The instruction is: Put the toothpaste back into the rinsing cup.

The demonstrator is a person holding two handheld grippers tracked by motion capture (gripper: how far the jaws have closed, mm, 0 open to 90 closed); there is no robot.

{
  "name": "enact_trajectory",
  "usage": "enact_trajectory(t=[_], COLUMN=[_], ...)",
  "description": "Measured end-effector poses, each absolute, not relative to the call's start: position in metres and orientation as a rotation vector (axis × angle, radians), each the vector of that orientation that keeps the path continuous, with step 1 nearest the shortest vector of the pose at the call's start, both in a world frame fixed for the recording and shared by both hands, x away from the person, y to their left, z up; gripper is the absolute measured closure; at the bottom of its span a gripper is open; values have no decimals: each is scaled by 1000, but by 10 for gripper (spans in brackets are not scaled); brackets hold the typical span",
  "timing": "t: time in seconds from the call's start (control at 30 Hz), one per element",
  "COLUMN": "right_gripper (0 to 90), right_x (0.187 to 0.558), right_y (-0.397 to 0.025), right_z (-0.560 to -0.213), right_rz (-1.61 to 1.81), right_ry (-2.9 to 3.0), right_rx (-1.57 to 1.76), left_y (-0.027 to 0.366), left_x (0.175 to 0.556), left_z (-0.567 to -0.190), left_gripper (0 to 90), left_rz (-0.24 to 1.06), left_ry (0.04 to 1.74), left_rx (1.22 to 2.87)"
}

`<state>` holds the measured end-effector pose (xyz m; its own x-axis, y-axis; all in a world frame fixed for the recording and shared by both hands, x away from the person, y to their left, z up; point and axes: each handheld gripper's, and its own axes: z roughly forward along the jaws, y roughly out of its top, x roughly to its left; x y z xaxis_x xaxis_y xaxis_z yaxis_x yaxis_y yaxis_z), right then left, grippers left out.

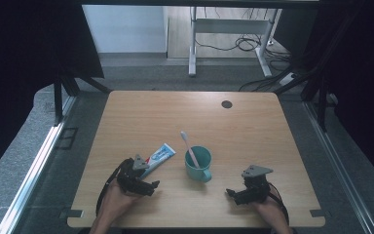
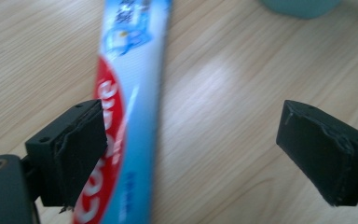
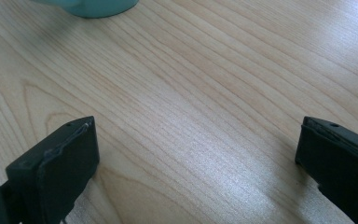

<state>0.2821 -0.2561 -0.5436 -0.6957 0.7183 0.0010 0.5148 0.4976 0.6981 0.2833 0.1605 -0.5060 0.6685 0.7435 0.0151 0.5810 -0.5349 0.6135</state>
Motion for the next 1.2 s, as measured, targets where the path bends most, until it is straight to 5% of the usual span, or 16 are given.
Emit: enact_trajectory(t=[1.2], right_gripper=[0], right_x=[282], right_y=[-256], right_z=[-544], right_rz=[998], right_ry=[2453], right_rx=[1043], left_y=[152], left_x=[349], left_z=[-497], left_gripper=[245], left_rz=[91], left_ry=[1132], left_rx=[2670])
